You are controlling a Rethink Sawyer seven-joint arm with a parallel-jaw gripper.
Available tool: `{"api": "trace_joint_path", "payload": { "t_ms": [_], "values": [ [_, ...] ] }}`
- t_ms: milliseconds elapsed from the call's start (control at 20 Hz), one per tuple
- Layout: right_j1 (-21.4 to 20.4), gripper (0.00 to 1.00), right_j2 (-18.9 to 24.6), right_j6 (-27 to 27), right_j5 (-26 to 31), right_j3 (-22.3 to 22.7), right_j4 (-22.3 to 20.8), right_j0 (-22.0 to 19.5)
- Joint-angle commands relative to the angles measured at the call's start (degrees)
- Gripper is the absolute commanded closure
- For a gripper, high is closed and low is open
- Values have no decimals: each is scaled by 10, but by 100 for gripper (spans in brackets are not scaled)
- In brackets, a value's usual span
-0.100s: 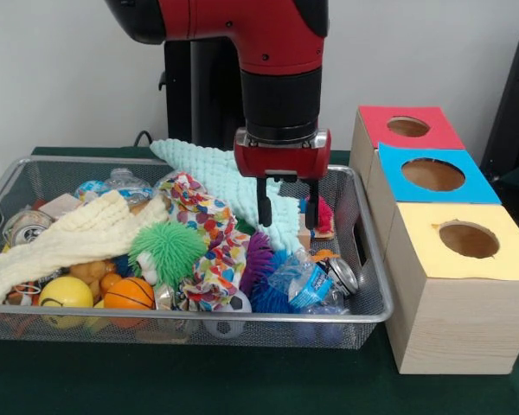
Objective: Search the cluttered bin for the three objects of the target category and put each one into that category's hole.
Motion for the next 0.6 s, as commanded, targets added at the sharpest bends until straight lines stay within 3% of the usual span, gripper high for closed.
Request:
{"api": "trace_joint_path", "payload": {
  "t_ms": [50, 400, 600],
  "values": [
    [30, 0, 26, -132, 15, -6, -40, -5],
    [54, 0, 40, -169, 55, -57, -33, -3],
    [54, 0, 42, -172, 47, -52, -38, -8]
  ]
}}
